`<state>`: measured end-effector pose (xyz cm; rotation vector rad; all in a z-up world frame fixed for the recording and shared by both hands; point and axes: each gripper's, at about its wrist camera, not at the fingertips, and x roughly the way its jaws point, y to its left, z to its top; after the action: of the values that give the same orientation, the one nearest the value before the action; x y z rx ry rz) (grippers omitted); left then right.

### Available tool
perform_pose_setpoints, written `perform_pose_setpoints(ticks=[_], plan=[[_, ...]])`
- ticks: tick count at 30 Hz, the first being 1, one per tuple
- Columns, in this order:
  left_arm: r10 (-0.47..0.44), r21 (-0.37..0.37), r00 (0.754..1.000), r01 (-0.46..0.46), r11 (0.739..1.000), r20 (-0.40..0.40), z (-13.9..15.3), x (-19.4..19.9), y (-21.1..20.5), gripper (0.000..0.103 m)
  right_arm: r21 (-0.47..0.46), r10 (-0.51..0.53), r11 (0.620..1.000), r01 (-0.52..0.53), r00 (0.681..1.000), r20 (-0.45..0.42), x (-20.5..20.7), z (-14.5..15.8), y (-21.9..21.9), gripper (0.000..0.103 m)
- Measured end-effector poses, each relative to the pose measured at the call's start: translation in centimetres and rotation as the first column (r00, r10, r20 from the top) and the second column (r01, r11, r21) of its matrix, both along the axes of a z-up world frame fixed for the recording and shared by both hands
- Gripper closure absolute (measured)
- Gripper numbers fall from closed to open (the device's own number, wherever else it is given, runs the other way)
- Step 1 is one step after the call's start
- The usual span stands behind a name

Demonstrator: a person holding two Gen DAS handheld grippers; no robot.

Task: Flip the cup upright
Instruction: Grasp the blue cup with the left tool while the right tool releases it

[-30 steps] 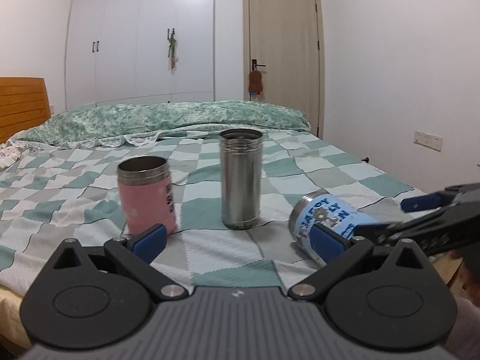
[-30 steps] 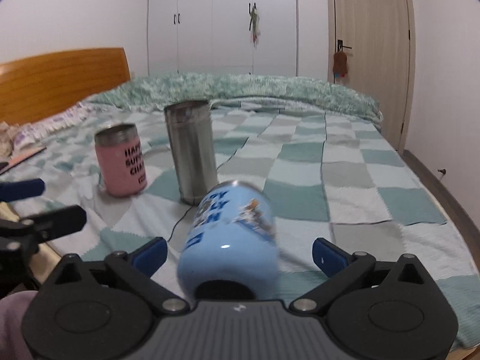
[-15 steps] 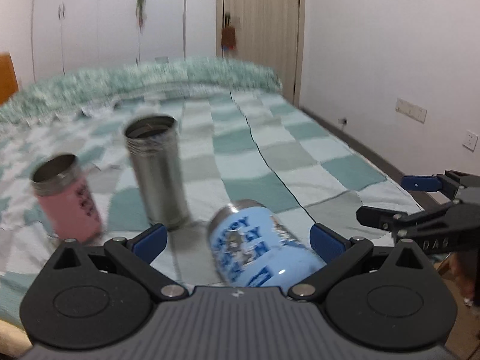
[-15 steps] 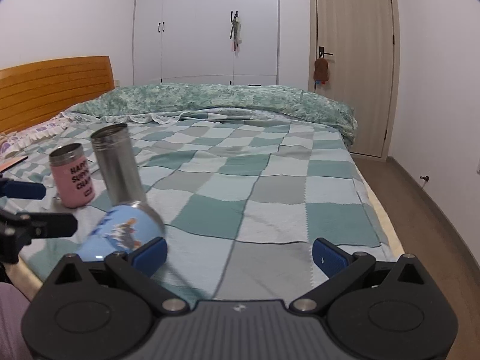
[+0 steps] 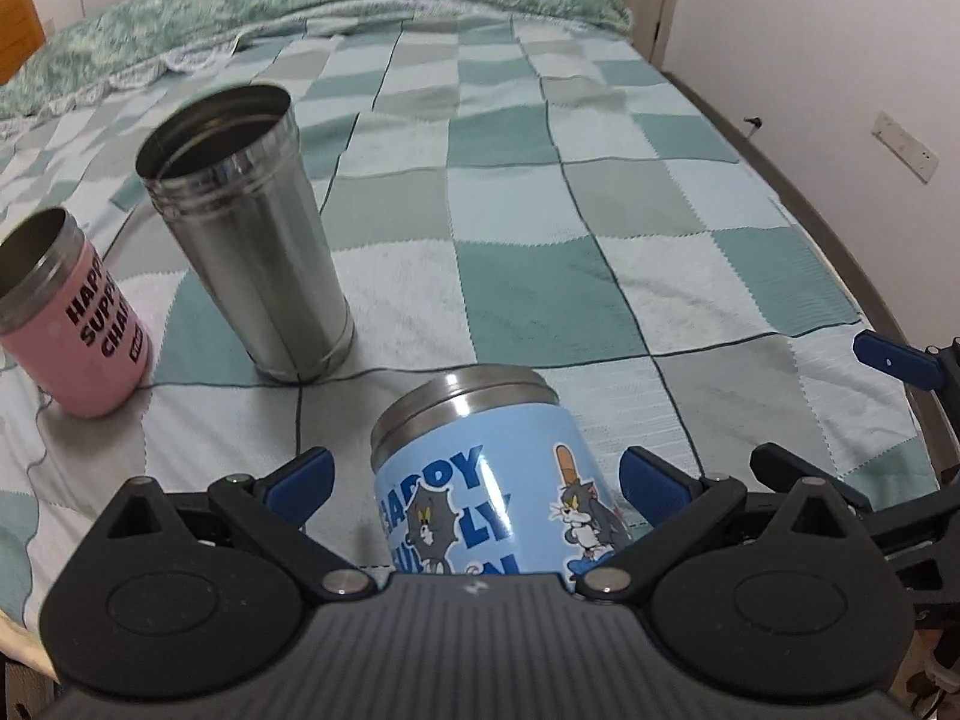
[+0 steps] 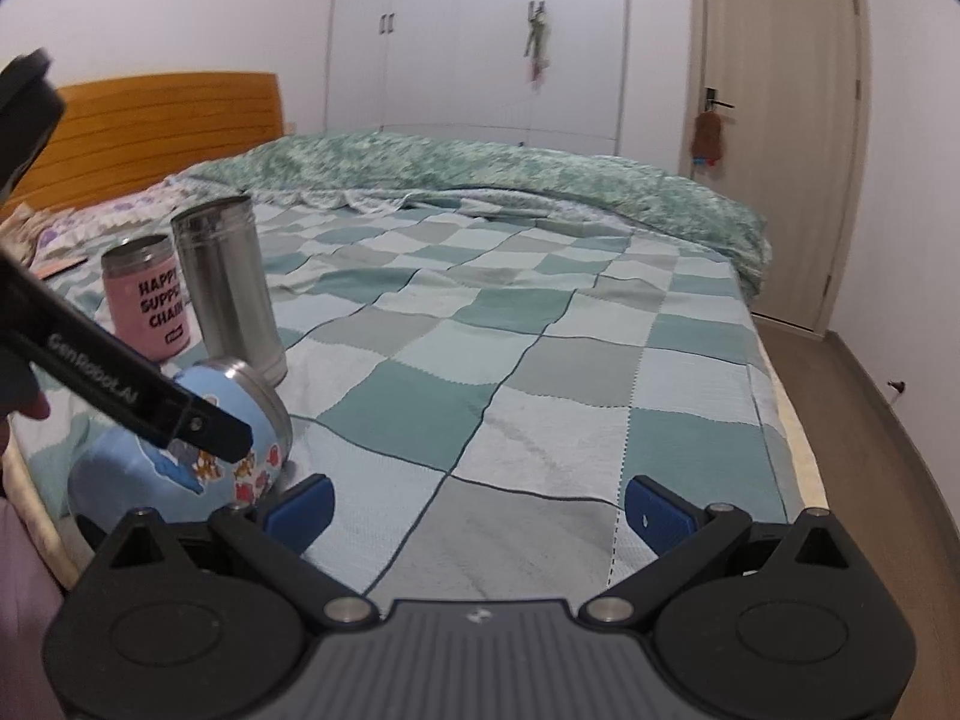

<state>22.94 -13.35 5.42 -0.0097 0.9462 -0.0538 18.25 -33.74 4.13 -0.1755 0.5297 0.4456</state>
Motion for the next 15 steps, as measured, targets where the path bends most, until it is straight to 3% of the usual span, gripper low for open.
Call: perform_pose_setpoints(ticks=[9,11,15], plan=[[0.056,-0.014,0.994,-0.057,0.998,-0.089,-1.4,2.1,-0.2,0.001,-0.006,0.03,1.0,-0.031,0.999,-0.026,0.7,-1.1,0.0,0.0],[0.053,-0.045,0.989,-0.06,0.997,-0.137,-1.9,2.7,0.0,0.012,-0.003,0.032,0.999,-0.032,0.999,-0.032,0.6,-1.2,-0.2,0.0],[0.039,-0.061,0.99,-0.048,0.997,-0.136,-2.1,2.7,-0.1,0.012,-0.006,0.03,1.0,-0.03,0.999,-0.036,0.2,-1.3,-0.5,0.0]])
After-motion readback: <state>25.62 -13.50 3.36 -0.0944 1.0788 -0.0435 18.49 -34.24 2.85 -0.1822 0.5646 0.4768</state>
